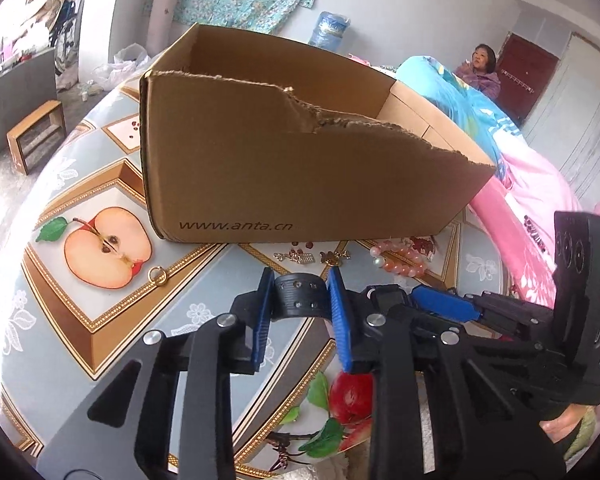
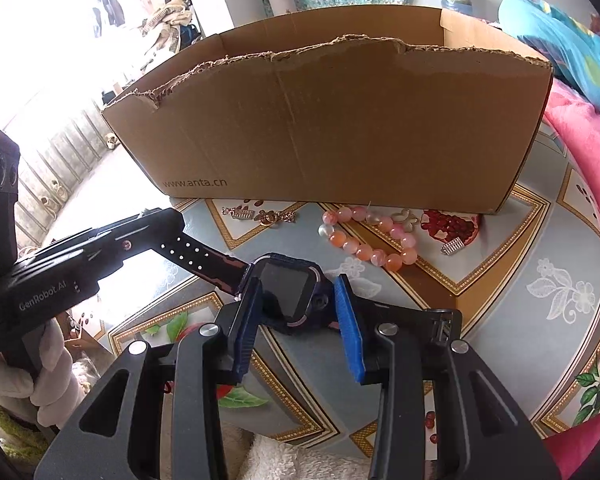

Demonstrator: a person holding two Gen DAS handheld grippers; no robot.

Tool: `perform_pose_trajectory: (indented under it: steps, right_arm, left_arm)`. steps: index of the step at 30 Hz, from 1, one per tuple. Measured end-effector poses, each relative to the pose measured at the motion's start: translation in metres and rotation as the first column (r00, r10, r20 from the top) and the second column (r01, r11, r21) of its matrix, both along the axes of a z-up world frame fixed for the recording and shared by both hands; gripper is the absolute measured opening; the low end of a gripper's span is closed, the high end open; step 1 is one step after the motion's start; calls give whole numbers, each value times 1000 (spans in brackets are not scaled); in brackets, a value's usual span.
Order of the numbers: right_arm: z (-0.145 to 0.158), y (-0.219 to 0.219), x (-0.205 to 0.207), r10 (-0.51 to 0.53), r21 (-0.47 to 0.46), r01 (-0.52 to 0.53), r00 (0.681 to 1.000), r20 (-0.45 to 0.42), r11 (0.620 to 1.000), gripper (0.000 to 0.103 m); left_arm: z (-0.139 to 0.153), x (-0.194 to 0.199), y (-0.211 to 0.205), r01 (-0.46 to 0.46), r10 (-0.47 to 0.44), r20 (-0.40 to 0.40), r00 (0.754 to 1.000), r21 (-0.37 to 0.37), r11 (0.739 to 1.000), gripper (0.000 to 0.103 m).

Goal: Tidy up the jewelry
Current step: 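Lift the smartwatch with both tools and carry it over the box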

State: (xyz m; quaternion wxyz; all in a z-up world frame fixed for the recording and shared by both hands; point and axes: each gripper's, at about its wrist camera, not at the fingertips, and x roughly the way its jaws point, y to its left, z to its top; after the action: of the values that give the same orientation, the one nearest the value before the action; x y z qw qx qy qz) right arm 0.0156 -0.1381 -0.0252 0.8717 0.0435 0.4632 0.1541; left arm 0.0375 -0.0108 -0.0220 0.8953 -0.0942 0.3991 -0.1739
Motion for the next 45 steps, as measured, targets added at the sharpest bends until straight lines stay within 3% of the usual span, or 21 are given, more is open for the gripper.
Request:
perform_pose_trajectory:
  steps: [2, 5, 10, 15, 20, 27, 30, 36, 39, 41, 45]
  right_arm:
    - [0, 0, 0, 4, 1, -4, 1000, -1, 1000, 36]
    - [1, -4, -2, 3, -3, -3, 1000, -4, 1000, 36]
    - [9, -24, -12, -33, -15, 33, 999, -4, 999, 36]
    - [16, -57, -19, -140, -64, 140, 990, 5, 988, 36]
    - [8, -82, -14, -217, -62, 214, 976, -37, 975, 36]
    - [-3, -81, -11, -190, -62, 187, 981, -39, 980, 36]
    - [-5, -82, -6, -182, -21, 181, 982, -46, 983, 36]
    - [-5, -78, -4, -169, 8, 169, 984, -54, 985, 30]
    - [-1, -82, -6, -179, 59, 182, 982, -53, 982, 21]
    - [4, -82, -8, -162, 98, 165, 986, -37, 981, 20]
    - [3, -67, -12, -137, 37, 137, 991, -6, 990, 20]
  left_arm:
    - [-1, -3, -4, 2, -2, 14, 1000, 56, 998, 24]
    - [-4, -4, -3, 3, -3, 6, 1000, 76, 997, 24]
    - [-11, -1, 3, 9, -9, -2, 1000, 62, 998, 23]
    - [-16, -2, 2, 16, -16, -2, 1000, 79, 997, 23]
    - [-21, 0, 3, 23, -22, -21, 1000, 75, 997, 24]
    - [-23, 1, 2, 27, -25, -17, 1000, 79, 997, 24]
    - [-24, 0, 2, 22, -21, -15, 1000, 76, 997, 24]
    - [-24, 0, 0, 16, -15, -11, 1000, 87, 996, 24]
    - [-24, -1, -2, 11, -10, -7, 1000, 97, 995, 24]
    - [-24, -1, -3, 9, -9, -4, 1000, 102, 995, 24]
    - [-25, -2, -5, 6, -6, 1, 1000, 114, 994, 24]
